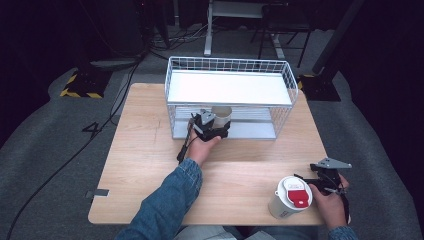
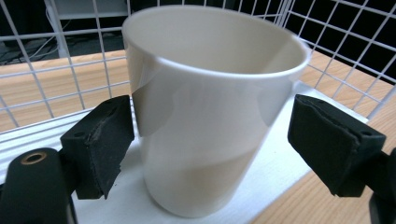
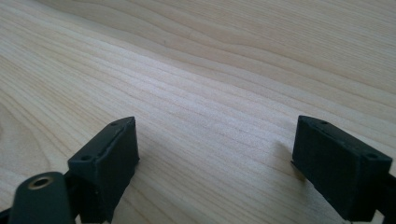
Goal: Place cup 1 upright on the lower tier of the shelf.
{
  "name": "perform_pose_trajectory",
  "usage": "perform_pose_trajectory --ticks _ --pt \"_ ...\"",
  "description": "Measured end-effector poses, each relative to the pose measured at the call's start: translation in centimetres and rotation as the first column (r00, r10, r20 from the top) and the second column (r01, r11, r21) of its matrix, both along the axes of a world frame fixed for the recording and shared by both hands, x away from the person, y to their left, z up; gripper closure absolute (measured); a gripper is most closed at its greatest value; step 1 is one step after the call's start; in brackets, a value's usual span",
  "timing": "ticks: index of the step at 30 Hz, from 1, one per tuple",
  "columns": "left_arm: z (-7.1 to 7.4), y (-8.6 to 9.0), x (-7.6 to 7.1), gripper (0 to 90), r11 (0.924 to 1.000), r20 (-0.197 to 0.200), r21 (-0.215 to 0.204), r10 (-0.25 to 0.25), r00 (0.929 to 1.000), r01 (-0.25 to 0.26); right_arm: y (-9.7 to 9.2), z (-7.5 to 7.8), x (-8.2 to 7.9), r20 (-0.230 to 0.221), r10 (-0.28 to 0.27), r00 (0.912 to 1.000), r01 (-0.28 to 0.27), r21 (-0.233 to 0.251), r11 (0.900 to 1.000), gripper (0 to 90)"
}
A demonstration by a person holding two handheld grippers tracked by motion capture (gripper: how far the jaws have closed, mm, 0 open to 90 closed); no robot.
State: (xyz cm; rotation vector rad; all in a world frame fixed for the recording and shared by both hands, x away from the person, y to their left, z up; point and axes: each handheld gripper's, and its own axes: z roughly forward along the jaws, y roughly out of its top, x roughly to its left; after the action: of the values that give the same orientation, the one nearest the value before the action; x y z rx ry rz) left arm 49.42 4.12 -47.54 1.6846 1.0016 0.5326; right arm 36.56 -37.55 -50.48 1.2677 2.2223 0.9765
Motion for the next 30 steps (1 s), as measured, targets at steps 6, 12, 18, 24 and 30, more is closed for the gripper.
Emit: perform_pose_trajectory --ticks 6,12,18,24,30 --pt "0.8 0.6 -1.1 15.4 0.9998 0.013 0.012 -0.015 0.9998 0.015 0.0 0.0 0.0 0.0 0.0 1.0 0.0 0.0 1.0 14.6" --pt "1.7 1.4 -2.7 15.4 0.9991 0.03 0.035 -0.026 0.9992 0.025 0.0 0.0 0.0 0.0 0.0 1.0 0.0 0.001 1.0 14.6" --pt "2.7 2.4 -4.3 15.4 0.9987 0.021 0.021 -0.047 0.9987 0.046 0.0 0.0 0.0 0.0 0.0 1.0 0.0 0.001 1.0 14.6" --pt "4.2 3.9 -6.4 15.4 0.9983 0.055 0.016 -0.056 0.9969 0.056 0.0 0.0 0.0 0.0 0.0 1.0 0.0 0.001 1.0 14.6" --pt "5.3 5.1 -8.1 15.2 0.9984 0.071 0.047 -0.034 0.9969 0.031 0.0 0.0 0.0 0.0 0.0 1.0 0.0 0.001 1.0 14.6"
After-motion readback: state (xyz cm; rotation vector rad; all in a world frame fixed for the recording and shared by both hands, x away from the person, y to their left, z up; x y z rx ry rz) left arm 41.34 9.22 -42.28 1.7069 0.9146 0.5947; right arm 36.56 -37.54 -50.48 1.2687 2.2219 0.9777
